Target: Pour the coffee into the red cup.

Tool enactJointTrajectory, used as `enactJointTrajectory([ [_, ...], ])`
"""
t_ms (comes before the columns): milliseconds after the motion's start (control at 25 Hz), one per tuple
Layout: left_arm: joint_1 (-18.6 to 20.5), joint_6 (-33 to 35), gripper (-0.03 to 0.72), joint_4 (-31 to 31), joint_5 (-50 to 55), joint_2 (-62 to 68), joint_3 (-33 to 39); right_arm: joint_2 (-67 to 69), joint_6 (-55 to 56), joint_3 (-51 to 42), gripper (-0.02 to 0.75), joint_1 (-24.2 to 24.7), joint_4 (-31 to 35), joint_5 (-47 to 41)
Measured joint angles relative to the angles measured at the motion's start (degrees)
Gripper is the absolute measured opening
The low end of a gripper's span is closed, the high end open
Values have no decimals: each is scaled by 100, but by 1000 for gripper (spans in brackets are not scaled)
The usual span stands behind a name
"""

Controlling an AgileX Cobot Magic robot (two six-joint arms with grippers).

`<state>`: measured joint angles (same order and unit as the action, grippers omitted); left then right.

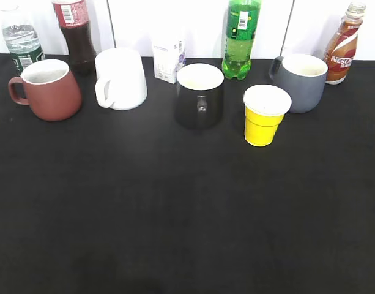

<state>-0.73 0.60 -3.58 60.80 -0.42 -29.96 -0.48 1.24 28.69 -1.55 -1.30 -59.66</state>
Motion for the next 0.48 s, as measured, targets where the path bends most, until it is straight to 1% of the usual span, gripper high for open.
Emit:
enactJointTrajectory([
  [480, 6, 0, 491, 0, 0, 0, 0, 0, 0, 0, 589, 0, 0, -4],
])
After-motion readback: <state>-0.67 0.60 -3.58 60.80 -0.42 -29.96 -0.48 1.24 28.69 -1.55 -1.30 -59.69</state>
